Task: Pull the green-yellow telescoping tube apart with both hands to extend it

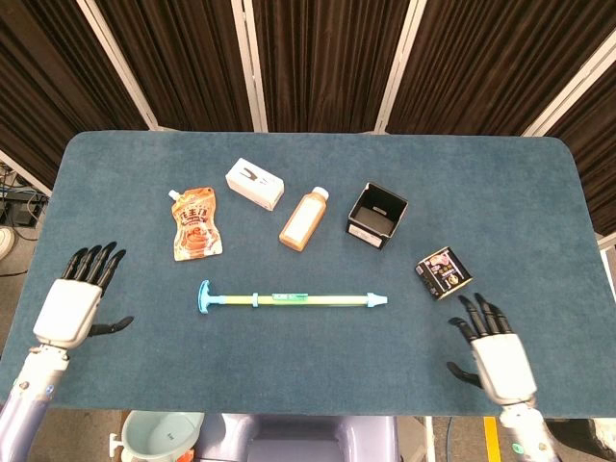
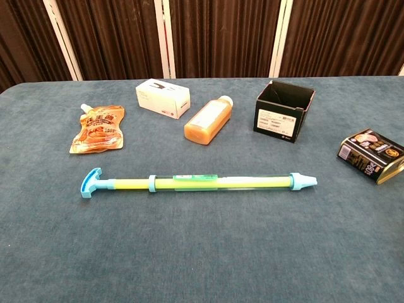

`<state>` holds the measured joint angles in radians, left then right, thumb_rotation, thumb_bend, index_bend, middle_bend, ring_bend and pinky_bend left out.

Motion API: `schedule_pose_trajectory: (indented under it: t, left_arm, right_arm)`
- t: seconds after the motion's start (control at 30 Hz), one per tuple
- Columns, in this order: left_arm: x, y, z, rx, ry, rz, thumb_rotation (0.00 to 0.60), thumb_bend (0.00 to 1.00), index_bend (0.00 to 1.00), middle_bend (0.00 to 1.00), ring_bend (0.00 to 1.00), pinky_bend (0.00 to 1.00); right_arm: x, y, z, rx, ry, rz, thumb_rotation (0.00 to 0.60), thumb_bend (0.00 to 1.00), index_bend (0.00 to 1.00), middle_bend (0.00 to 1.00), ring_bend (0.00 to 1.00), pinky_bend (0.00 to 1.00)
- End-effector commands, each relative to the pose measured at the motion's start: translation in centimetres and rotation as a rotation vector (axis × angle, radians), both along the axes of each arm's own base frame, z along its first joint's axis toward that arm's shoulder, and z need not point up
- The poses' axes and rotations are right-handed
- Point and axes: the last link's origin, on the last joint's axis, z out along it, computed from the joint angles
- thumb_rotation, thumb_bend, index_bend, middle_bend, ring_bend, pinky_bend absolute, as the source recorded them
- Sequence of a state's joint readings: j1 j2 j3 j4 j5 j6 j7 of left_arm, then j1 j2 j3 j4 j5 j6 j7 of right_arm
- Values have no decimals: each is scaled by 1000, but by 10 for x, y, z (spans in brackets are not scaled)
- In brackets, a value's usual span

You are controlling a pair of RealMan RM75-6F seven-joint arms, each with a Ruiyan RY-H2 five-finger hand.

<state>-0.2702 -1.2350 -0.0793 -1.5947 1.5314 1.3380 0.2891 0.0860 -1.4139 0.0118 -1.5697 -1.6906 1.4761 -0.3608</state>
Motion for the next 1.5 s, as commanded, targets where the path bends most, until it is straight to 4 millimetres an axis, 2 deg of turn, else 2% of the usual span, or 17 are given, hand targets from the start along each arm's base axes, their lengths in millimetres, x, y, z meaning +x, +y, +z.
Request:
schedule_pose_trajectory:
  t: [0.03, 0.27, 0.47, 0.7, 0.87, 1.03, 1.37, 1.5]
  left_arm:
    - [5, 13, -8, -69, -18, -30, 600, 79, 0, 0, 40, 86]
    - [5, 35, -22, -154, 5, -5, 600, 81, 18, 0, 40, 86]
    - [12, 47, -31, -242, -46, -43, 600, 91, 15, 0, 40, 86]
    - [22, 44, -29, -255, -154, -127, 600, 90, 90, 0, 40, 86]
    - [26, 38, -29, -284, -190, -167, 600, 91, 92, 0, 40, 86]
    - [29, 36, -32, -260, -186, -191, 600, 91, 92, 0, 40, 86]
    - [17, 29, -22, -225, -134, -166, 600, 91, 78, 0, 40, 86]
    - [11, 33, -21, -213, -123, -153, 600, 91, 68, 0, 40, 86]
  right_arm:
    - [13, -6, -24, 28, 26, 37, 600, 102, 444, 186, 71, 183]
    - [33, -23, -49, 20, 19, 97, 600, 187, 449, 183, 77, 183]
    - [33, -51, -63, 17, 43, 96, 600, 206, 450, 181, 78, 184]
    - [33, -66, -75, 26, 43, 93, 600, 221, 493, 200, 77, 183]
    - [34, -76, -88, 40, 30, 79, 600, 221, 494, 200, 78, 183]
    - [37, -83, -97, 64, 23, 95, 600, 261, 476, 184, 78, 184]
    - [46, -98, -110, 87, 4, 104, 600, 286, 472, 183, 78, 183]
    - [52, -100, -116, 89, 0, 107, 600, 296, 471, 182, 77, 183]
